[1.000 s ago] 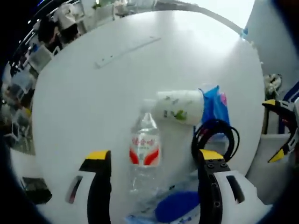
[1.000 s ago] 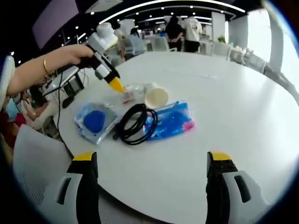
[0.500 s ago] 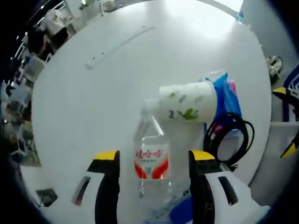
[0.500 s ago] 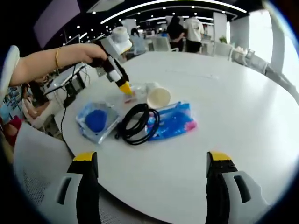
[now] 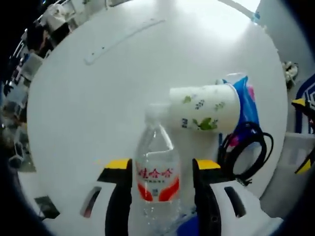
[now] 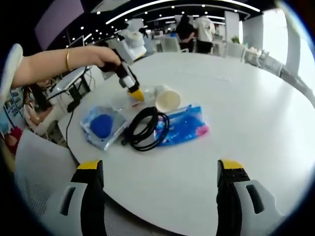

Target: Arrange the tabletop items into an orderly group along one side of the table until the central work area is clear of visible clutter.

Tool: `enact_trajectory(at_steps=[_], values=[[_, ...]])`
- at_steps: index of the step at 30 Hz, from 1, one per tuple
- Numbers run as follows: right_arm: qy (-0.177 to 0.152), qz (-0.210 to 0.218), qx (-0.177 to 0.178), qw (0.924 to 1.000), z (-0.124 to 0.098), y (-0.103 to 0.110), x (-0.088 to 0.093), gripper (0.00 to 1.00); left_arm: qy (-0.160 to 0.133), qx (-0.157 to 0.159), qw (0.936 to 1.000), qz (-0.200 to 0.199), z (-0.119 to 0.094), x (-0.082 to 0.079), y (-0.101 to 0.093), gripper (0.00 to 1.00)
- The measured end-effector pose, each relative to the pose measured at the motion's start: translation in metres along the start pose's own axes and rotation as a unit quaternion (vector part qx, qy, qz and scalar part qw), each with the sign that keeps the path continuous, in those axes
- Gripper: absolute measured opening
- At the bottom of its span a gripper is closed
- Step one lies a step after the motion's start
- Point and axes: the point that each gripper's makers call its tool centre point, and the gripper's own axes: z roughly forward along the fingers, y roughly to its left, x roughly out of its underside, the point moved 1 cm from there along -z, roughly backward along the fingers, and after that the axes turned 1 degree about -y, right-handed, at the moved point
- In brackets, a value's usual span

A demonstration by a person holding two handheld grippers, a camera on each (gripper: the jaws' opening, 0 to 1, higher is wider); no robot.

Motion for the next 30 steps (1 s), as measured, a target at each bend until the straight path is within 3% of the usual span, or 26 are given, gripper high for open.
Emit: enact_trajectory(at_steps=[8, 14, 24, 30], values=[[0.004, 0.001, 0.001, 1.0, -0.0005, 0.0004, 0.0006, 0.94, 0.011, -0.015, 0.9998, 0.011, 0.004, -0.0028, 0.0065, 0.37], [0.007, 0.001, 0.003, 1.0, -0.0004, -0.0003, 0.0014, 0.94, 0.017, -0.005, 0.9998, 0.003, 0.0054, -0.0027, 0.007, 0.36], [0.007, 0.004, 0.008, 0.9999, -0.0009, -0.003, 0.0014, 0.94, 0.052, -0.003, 0.9987, -0.001, 0.0092, -0.0018, 0.0073, 0.37], [0.005, 0.005, 0.002, 1.0, -0.0001, -0.0004, 0.0003, 0.94, 0.061, 0.01, 0.9979, 0.016, 0.0091, -0.0015, 0.0074, 0.36]])
